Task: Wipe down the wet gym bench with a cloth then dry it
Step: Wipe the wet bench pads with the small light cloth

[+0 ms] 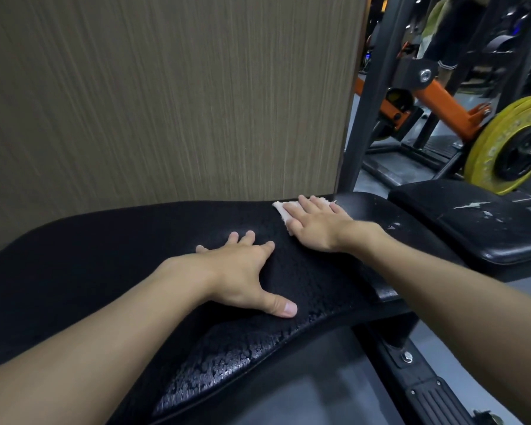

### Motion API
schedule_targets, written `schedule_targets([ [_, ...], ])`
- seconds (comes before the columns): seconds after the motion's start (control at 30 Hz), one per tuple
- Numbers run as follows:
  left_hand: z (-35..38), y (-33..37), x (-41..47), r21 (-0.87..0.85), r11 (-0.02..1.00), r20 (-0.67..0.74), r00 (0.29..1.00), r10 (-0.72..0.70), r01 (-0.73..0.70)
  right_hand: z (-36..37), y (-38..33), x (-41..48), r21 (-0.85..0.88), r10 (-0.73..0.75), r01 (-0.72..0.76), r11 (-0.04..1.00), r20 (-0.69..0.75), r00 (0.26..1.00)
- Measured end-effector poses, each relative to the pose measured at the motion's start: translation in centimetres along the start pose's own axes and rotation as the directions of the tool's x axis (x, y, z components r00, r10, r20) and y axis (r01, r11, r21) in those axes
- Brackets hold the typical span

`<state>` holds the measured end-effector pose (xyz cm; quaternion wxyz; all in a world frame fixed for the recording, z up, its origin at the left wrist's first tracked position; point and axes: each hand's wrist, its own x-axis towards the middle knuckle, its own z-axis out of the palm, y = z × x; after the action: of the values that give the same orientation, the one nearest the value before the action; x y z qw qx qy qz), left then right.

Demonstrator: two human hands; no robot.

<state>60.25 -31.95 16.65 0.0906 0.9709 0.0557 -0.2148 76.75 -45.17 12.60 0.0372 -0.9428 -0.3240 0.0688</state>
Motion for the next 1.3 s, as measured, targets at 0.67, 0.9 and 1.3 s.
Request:
schedule_targets([
  [0.67,-0.4,2.2,0.5,0.029,0.999,-0.045,0.998,0.043,-0.042,0.0,0.8,-9.6,-0.04,-0.014,0.015,0.999,0.013,1.0],
  [0.9,-0.4,1.9,2.3,0.02,0.999,-0.001,0.999,0.034,-0.034,-1.5,2.5,1.7,0.024,0.117,-0.118,0.993,0.04,0.992],
  [1.3,-0.8,1.8,3.0,0.031,0.999,0.017,1.0,-0.008,0.007,-0.9,2.4,-5.0,-0.008,0.022,-0.022,1.0,0.002,1.0],
])
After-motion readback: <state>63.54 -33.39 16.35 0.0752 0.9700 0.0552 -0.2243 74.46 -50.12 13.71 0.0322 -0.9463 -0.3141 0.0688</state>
